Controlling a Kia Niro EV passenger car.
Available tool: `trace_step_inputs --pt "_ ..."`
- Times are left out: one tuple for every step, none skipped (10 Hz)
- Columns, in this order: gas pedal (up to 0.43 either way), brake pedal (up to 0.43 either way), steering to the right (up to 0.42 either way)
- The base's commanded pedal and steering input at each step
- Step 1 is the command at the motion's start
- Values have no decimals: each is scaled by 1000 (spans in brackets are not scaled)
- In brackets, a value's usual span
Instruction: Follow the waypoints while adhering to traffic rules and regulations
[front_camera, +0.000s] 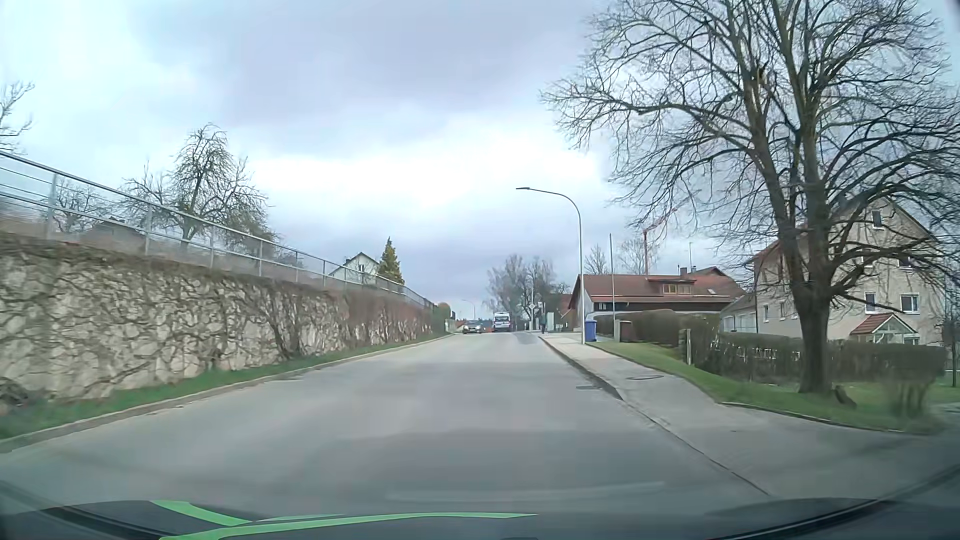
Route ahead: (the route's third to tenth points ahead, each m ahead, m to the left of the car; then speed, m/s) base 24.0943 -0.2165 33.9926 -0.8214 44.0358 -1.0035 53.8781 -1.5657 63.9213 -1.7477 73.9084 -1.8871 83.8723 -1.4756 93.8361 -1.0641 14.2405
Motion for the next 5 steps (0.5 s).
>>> trace_step_inputs --pt "157 0 18" --pt "157 0 18" --pt "169 0 17" --pt "169 0 17" --pt "177 0 16"
